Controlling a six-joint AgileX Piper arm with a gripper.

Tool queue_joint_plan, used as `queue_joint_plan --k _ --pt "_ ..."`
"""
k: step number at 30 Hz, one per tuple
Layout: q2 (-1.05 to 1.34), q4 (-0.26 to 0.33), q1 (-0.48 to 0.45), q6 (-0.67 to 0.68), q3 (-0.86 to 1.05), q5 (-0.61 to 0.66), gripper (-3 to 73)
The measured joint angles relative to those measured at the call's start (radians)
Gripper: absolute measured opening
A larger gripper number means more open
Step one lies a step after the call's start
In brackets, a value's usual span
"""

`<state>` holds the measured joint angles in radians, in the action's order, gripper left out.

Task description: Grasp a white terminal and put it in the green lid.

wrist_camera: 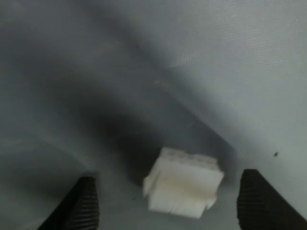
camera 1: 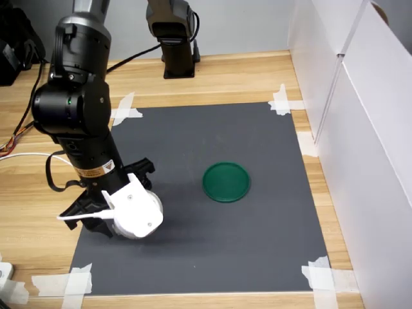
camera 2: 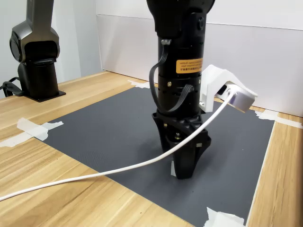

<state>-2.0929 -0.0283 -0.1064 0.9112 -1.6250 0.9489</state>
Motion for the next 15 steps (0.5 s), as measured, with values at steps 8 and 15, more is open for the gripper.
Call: queue_joint_plan --k 8,15 --pt "-0.011 -0.012 0.0 -0.014 -0.002 0.001 65.9" --pt "-0.013 -0.01 0.0 -0.029 -0.004 0.015 54.7"
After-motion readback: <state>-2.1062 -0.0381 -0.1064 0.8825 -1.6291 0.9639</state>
